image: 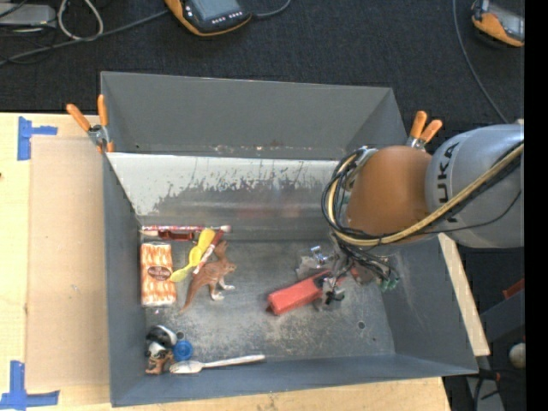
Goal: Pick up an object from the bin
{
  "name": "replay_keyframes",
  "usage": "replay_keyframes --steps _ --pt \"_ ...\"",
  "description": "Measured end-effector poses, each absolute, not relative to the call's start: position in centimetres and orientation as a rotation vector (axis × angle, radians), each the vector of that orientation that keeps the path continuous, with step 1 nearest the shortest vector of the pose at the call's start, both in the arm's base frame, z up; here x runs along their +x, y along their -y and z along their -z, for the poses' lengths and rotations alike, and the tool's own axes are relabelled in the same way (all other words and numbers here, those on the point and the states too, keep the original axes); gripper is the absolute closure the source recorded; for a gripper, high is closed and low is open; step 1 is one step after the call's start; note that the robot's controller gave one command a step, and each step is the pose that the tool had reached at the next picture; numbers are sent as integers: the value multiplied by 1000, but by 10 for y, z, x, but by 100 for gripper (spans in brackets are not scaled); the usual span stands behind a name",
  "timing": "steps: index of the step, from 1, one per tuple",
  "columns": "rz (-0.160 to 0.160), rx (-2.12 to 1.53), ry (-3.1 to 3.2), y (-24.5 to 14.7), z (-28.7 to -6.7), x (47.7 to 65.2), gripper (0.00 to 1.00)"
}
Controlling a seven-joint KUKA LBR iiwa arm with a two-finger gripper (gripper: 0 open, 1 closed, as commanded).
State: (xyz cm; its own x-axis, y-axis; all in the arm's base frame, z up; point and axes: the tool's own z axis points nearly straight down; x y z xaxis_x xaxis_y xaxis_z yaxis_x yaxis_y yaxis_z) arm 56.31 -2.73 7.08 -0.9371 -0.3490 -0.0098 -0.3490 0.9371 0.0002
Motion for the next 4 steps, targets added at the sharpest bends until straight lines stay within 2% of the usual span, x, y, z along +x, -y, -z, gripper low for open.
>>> replay_keyframes --steps 1,2,3,4 --pt "-6 -592 -3084 27 -125 562 100" --pt "-6 -465 -3101 28 -201 552 100" --pt "-4 -744 -3046 32 -137 580 100" --pt "-10 -808 -3038 32 -177 580 100"
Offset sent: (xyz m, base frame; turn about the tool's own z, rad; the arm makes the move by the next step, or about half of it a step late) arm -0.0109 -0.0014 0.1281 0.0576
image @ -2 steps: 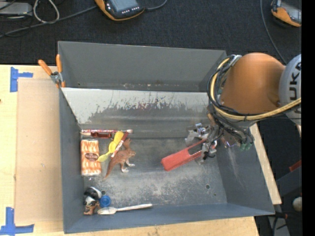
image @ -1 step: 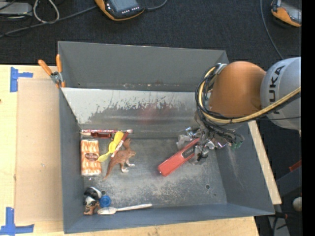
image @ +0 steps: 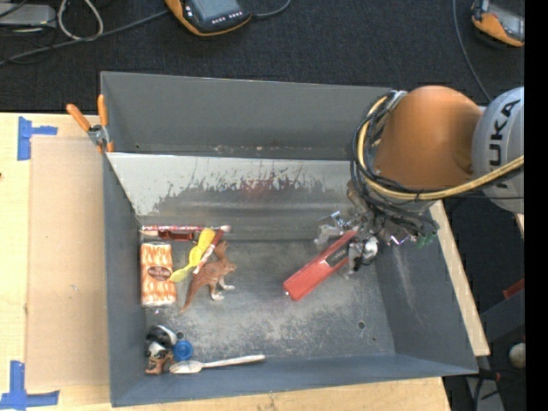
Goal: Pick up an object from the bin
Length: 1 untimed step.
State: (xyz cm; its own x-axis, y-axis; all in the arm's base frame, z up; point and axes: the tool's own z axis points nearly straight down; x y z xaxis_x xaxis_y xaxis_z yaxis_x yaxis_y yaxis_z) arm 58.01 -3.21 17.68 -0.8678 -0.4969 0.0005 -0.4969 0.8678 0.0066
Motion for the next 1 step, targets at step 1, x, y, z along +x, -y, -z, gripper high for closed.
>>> replay_keyframes --steps 1 --pt "10 845 3023 -24 -253 604 100"
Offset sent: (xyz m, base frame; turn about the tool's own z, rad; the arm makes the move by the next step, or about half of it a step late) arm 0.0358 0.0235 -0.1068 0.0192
